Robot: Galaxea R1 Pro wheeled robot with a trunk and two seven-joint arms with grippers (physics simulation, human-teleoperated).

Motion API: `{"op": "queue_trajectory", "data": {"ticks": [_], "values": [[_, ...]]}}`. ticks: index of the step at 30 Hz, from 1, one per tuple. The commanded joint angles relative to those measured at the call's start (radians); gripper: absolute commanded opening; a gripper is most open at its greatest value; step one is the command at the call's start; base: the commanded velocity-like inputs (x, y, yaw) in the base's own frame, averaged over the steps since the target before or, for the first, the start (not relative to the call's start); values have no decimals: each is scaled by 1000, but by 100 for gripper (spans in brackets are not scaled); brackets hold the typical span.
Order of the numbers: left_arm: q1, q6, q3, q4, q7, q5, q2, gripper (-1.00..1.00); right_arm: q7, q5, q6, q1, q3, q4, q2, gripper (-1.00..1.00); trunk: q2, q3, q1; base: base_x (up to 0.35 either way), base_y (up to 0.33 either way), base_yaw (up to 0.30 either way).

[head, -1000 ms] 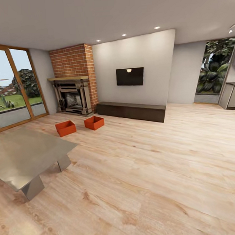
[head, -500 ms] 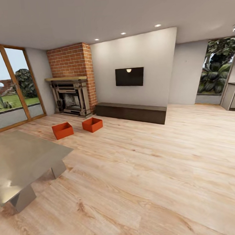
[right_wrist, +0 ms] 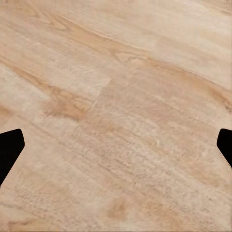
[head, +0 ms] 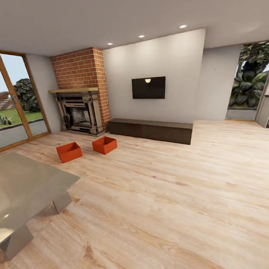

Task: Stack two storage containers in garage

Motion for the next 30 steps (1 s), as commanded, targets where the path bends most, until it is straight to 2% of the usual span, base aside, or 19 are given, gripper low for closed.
{"op": "queue_trajectory", "data": {"ticks": [1,30], "values": [[-1,-5,8,3,2,-8,0,100,0,5,-1,0,-2,-2,0,100,0,-1,1,327,0,0],[-2,-5,8,3,2,-8,0,100,4,6,0,0,-1,-2,0,100,0,-1,1,327,0,0]]}}
